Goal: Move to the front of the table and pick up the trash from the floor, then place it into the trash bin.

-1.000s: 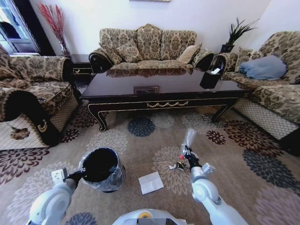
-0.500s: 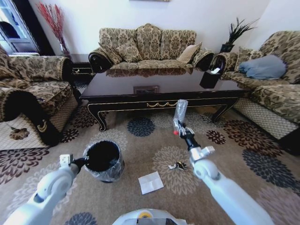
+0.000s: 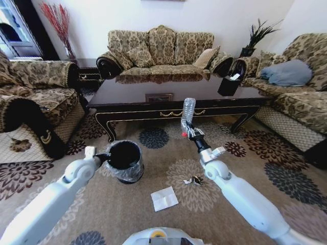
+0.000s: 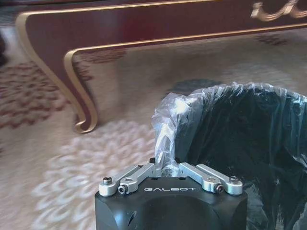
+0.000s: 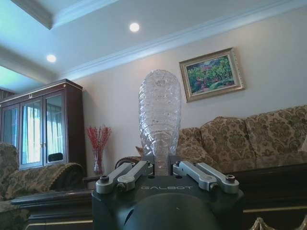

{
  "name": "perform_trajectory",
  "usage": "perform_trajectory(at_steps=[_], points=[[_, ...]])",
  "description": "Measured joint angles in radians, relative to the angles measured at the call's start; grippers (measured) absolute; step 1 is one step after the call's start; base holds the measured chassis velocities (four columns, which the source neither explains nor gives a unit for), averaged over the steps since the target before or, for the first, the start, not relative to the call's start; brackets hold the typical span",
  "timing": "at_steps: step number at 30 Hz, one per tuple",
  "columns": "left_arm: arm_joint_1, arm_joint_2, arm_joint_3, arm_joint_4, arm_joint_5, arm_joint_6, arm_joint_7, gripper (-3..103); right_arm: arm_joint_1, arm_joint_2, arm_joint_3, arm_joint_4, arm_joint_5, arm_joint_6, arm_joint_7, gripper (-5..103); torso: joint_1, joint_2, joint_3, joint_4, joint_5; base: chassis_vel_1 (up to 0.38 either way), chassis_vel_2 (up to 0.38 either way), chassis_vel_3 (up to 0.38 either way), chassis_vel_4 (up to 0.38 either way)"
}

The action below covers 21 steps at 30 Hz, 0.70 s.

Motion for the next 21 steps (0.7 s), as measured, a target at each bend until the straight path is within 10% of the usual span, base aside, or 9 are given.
perform_trajectory(at_steps=[21], points=[[-0.327, -0.281, 0.287, 0.173, -0.018, 0.022, -0.057, 3, 0.025, 0.052, 0.000, -0.069, -0.005, -0.004, 0.007, 14, 0.000, 0.000, 0.000, -0.0001, 0.0001, 0.000, 0.000, 0.000, 0.000]])
